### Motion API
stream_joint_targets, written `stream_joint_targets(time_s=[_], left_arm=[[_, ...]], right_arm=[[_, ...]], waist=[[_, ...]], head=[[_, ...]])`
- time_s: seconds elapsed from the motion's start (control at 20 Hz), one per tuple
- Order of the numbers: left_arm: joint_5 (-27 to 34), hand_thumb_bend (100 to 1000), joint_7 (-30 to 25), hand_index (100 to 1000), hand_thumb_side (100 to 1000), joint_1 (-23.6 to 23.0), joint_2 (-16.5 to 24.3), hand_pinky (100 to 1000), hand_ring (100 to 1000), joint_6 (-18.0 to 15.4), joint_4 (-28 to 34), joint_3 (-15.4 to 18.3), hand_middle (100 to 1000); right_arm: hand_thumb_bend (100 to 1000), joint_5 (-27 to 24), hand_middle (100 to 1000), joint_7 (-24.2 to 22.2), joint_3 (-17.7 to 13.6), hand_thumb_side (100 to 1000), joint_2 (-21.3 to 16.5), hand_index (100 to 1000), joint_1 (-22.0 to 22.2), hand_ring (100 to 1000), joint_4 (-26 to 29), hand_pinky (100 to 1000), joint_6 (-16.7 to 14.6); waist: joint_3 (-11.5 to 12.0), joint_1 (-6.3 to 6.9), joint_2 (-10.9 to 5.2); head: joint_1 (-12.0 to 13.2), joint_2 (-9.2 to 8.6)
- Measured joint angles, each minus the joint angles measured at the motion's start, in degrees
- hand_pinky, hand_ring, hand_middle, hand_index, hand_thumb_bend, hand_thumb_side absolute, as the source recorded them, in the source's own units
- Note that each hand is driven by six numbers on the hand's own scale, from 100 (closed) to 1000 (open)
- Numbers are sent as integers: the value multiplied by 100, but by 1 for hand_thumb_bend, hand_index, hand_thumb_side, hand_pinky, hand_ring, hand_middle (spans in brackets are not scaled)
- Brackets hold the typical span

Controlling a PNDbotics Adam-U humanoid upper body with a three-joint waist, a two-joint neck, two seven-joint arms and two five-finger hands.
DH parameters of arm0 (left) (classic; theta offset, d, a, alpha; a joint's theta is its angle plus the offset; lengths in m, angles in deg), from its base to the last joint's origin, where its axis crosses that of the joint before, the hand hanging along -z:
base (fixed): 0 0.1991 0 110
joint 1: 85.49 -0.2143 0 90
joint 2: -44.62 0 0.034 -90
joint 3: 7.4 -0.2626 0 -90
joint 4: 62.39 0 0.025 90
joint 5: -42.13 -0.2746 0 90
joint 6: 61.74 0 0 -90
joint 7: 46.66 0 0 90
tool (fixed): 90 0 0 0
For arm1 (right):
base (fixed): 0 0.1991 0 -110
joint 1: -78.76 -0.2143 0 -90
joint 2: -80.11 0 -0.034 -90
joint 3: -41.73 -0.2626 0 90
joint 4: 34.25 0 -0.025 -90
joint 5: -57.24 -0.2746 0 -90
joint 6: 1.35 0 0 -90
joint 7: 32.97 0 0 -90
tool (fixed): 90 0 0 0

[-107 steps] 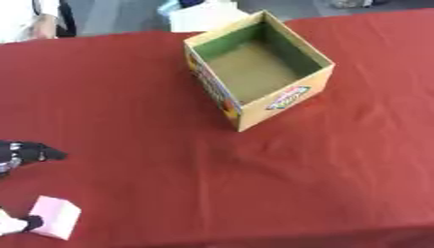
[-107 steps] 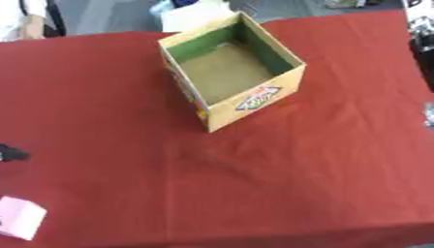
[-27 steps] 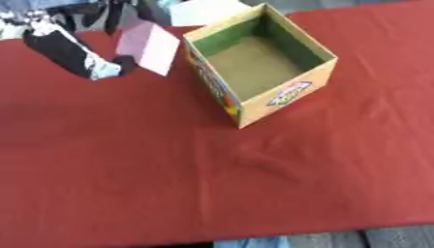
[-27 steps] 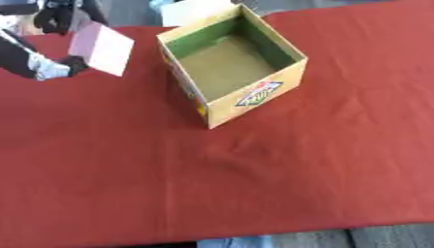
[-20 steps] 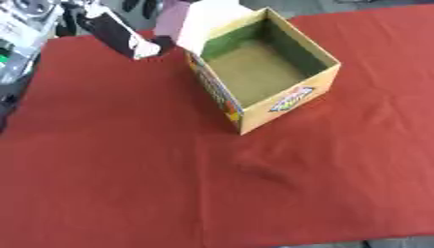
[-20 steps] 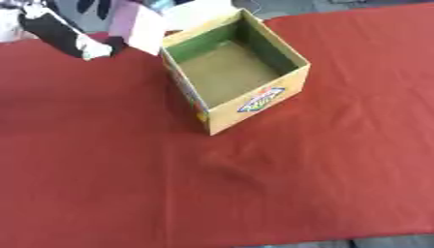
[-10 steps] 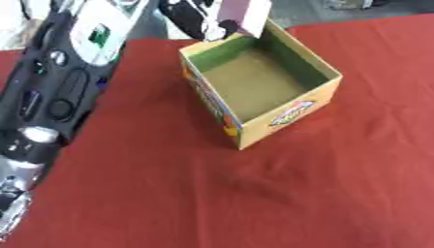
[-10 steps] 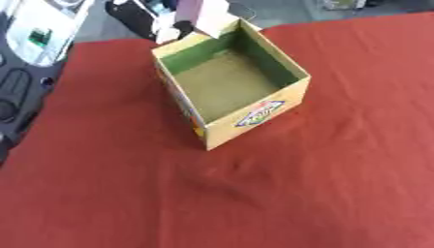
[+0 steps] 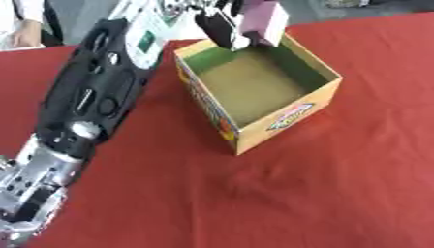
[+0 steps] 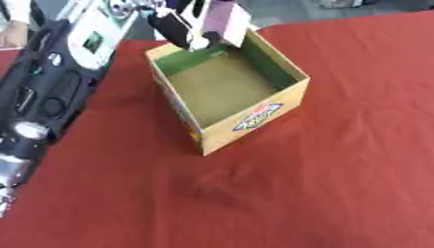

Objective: Pick up objects on the table and place them in the box.

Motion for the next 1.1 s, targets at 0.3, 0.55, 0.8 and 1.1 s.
stream_joint_targets(time_s=[0.3,0.55,0.8,1.1], left_arm=[[-469,100,337,653,173,-165,-233,386,506,-443,-723,-72,520],[-752,525,470,858,462,-243,-323,715,758,-760,-1076,-81,745],[-1081,779,682,911,544,-243,-328,807,849,-953,-1062,-80,819],[-1289,657,1050,882,549,-243,-321,768,814,-942,-977,21,783]], right_arm=[[100,-18,722,6,-1,1000,41,790,5,773,0,857,-3],[100,-18,721,29,-4,1000,42,789,41,773,0,857,6],[100,-18,721,44,-9,1000,42,789,63,773,0,857,19],[100,-18,721,52,-37,1000,42,789,115,774,0,857,29]], waist=[[9,-30,-1],[19,-30,-1],[44,-30,-6],[103,-34,-64]], head=[[34,20],[31,24],[8,29],[-45,83]])
